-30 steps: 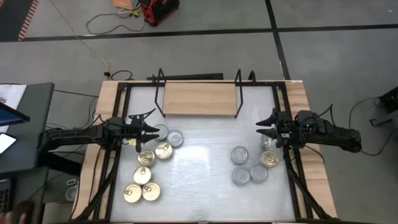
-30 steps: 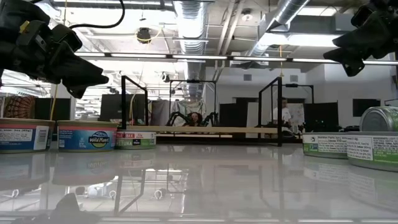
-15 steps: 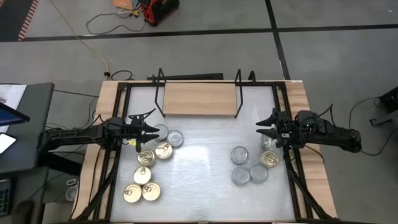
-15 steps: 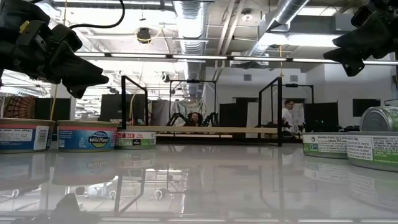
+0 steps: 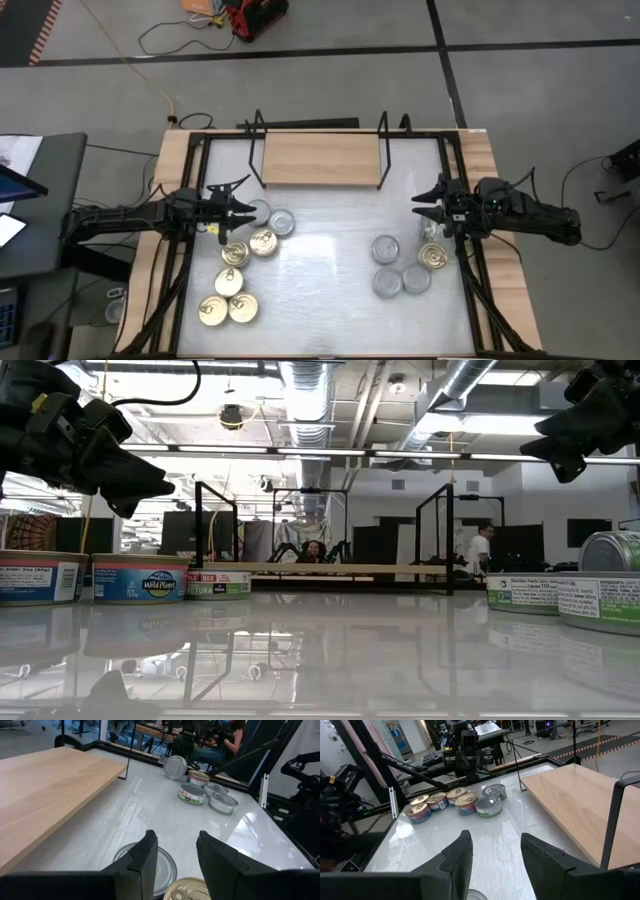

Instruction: Stack canned seafood by type on shelf

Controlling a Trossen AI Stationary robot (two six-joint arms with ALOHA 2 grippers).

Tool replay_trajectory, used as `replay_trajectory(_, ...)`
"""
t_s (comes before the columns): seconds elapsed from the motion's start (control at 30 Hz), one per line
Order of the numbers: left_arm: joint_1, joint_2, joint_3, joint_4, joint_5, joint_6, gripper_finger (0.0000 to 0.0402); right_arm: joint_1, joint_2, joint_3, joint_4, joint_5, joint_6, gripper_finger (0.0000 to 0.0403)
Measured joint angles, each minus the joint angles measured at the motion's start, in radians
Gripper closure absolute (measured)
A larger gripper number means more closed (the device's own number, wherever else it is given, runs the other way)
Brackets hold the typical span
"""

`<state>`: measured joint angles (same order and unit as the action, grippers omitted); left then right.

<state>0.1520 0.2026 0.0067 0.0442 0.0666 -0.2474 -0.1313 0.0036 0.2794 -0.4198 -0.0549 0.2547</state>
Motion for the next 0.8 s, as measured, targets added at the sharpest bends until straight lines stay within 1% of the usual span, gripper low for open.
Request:
replay_trajectory(0.47, 0.0, 0.0, 0.0, 0.0, 0.0, 0.0, 0.0273, 0.0, 0.0, 0.0, 0.0, 0.0, 0.0, 0.021)
replay_trajectory(0.67, 0.0, 0.0, 0.0, 0.008, 0.0, -0.062, 0.0273, 0.0, 0.0, 0.0, -0.001, 0.0, -0.018, 0.021)
replay_trajectory(0.8, 0.0, 0.0, 0.0, 0.035, -0.019, -0.061, 0.0273, -0.001, 0.003, -0.001, 0.032, 0.003, -0.058, 0.021)
